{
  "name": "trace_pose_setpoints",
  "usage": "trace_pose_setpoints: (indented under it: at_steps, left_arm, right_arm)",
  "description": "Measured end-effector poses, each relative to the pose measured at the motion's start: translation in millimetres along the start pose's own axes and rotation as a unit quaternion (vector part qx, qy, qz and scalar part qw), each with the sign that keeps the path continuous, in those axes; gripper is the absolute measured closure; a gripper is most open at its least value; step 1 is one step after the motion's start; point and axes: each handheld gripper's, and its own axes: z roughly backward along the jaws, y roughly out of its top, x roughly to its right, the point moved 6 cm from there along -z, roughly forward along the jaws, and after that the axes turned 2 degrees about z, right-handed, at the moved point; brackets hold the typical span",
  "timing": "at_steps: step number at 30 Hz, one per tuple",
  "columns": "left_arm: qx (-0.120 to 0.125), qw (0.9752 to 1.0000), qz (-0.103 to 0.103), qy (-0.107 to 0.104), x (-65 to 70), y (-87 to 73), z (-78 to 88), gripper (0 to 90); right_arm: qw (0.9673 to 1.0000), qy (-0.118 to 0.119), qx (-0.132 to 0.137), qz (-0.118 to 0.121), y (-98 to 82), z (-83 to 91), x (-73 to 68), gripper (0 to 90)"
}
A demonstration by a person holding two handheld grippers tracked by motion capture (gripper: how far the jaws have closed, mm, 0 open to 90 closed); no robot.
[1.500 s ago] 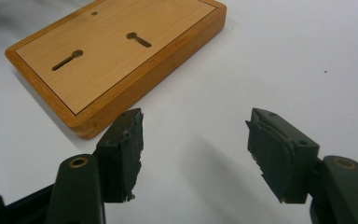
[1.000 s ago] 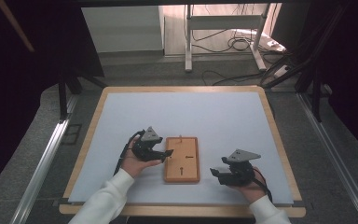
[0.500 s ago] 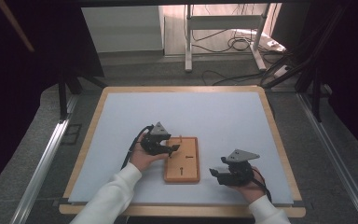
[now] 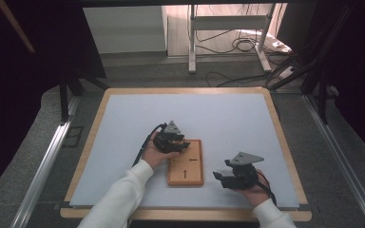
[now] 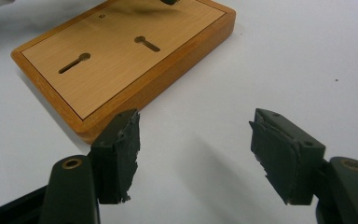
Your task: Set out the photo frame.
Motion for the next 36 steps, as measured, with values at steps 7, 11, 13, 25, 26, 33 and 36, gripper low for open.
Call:
trace_pose_setpoints:
  at_steps: [7, 11, 13, 25, 26, 33, 36]
  left_arm:
    - [0.007, 1.0, -0.002, -0.005, -1.0, 1.5, -1.4, 66.8]
    - [0.006, 1.0, -0.005, -0.003, 0.5, 0.9, -4.0, 73.9]
    - [0.009, 0.9999, -0.002, -0.004, 0.9, 1.3, -4.5, 76.4]
    - [0.0, 0.9991, 0.024, -0.035, -5.9, 2.1, -4.8, 84.4]
    - [-0.002, 0.9988, 0.03, -0.038, -5.6, 3.0, -5.1, 84.3]
    - [-0.021, 0.998, 0.037, -0.047, -6.9, 5.2, -5.0, 83.9]
    - [-0.022, 0.9978, 0.035, -0.052, -8.2, 4.6, -4.8, 83.8]
  right_arm:
    - [1.0, 0.001, 0.0, 0.0, 0.7, -0.7, -1.1, 32.4]
    - [1.0, 0.0, 0.0, -0.001, 1.0, -0.6, -1.1, 32.4]
    - [1.0, 0.0, -0.001, -0.001, 0.8, -0.6, -1.1, 32.4]
    - [1.0, 0.001, -0.001, 0.002, 1.0, -2.3, -1.5, 32.4]
    - [1.0, 0.001, 0.001, 0.002, 1.7, -2.2, -2.1, 32.4]
    - [0.9993, -0.001, 0.017, 0.033, 11.3, 1.2, -17.4, 27.8]
    - [0.9986, -0.005, 0.018, 0.048, 13.2, 0.8, -23.3, 25.8]
